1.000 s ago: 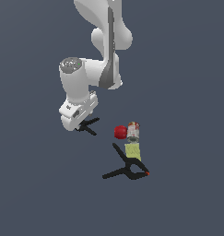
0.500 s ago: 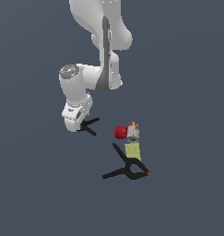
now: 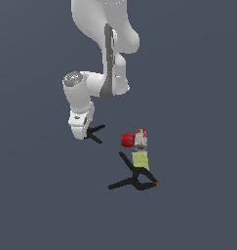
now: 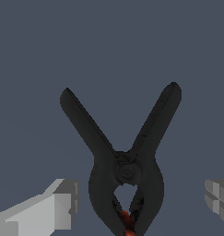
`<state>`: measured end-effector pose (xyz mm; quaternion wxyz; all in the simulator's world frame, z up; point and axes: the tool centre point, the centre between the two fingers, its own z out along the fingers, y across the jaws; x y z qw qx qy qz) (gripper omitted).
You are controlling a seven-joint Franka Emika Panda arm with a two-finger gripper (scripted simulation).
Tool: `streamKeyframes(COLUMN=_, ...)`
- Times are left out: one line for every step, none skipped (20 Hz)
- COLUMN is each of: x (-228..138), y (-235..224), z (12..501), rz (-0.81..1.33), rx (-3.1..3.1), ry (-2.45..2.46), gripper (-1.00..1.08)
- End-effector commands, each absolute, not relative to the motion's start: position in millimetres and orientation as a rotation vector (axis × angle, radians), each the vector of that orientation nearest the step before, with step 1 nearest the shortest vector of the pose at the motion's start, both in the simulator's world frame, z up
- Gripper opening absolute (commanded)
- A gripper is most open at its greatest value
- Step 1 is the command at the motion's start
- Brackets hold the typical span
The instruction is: Pick up a designated object from a clutter of objects.
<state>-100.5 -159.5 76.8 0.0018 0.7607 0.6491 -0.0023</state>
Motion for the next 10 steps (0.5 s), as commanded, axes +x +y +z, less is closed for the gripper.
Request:
streamKeyframes(x=-103.6, y=-160.5, z=73.2, rz=-0.004, rx=2.360, ry=2.070, gripper=1.00)
streamKeyframes(x=-104.5, y=-160.8, z=72.2, rz=-0.003, rx=2.353, ry=2.079, gripper=1.00)
streamKeyframes(x=-105.3, y=-161.0, z=71.3, rz=-0.002, rx=2.347, ry=2.087, gripper=1.00)
streamKeyframes(x=-105.9, y=-161.2, z=70.6, rz=-0.001, rx=2.342, ry=2.093, gripper=1.00)
streamKeyframes(x=-106.5, y=-161.4, z=70.1, rz=-0.001, rx=2.338, ry=2.098, gripper=1.00)
streamKeyframes(x=-106.8, y=-161.5, z=69.7, rz=0.000, rx=2.335, ry=2.102, gripper=1.00)
streamKeyframes(x=-107.0, y=-161.5, z=69.5, rz=0.000, rx=2.333, ry=2.104, gripper=1.00)
streamKeyframes(x=-107.1, y=-161.5, z=69.4, rz=0.000, rx=2.332, ry=2.105, gripper=1.00)
streamKeyframes(x=-106.8, y=-161.5, z=69.7, rz=-0.001, rx=2.337, ry=2.100, gripper=1.00)
streamKeyframes(x=-106.9, y=-161.5, z=69.5, rz=-0.001, rx=2.337, ry=2.100, gripper=1.00)
